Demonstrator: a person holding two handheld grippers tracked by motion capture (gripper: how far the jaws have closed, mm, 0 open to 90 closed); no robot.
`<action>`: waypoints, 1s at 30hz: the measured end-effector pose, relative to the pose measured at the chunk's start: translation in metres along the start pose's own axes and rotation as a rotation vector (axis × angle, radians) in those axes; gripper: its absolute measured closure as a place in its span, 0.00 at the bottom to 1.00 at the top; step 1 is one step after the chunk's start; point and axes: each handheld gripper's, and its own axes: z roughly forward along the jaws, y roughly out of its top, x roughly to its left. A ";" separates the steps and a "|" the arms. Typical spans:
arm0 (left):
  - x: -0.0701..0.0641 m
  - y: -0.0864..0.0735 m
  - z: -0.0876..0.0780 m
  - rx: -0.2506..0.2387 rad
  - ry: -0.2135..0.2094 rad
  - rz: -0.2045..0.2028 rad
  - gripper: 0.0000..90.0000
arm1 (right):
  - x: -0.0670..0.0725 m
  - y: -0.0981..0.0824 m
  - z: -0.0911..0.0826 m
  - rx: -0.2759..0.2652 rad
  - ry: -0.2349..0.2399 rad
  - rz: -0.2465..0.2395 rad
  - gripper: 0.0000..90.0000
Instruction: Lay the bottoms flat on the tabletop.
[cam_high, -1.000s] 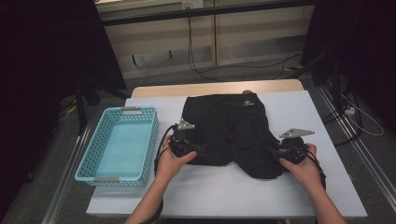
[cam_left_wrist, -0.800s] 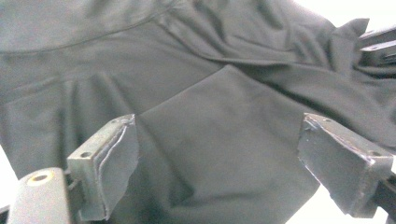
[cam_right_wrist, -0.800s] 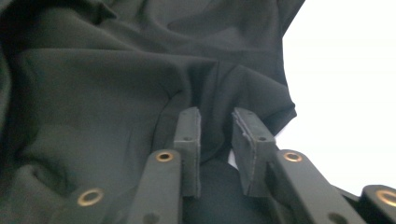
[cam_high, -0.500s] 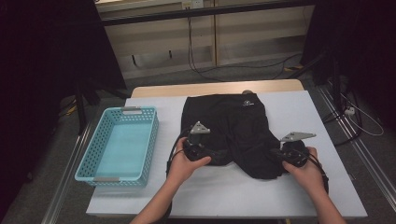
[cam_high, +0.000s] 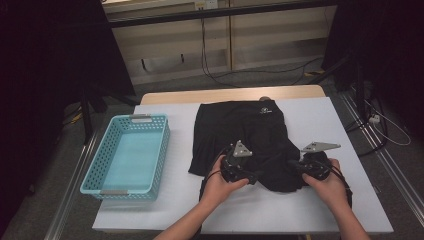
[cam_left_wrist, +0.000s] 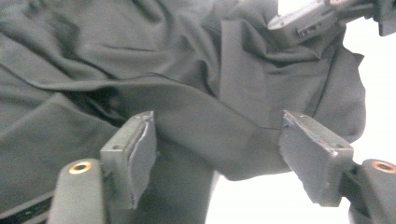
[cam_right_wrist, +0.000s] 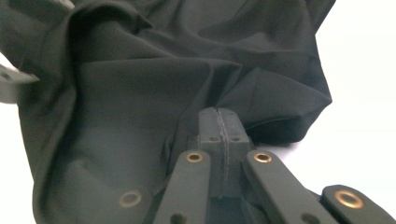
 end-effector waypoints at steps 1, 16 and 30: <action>-0.001 0.000 0.001 0.006 -0.007 -0.001 0.39 | 0.000 0.000 0.000 -0.003 0.001 0.001 1.00; 0.023 0.008 -0.016 0.033 -0.083 -0.108 0.97 | 0.004 0.005 -0.006 -0.053 0.031 0.007 1.00; 0.068 0.003 -0.042 -0.041 -0.076 -0.224 0.97 | -0.010 0.006 -0.020 -0.133 -0.059 0.012 1.00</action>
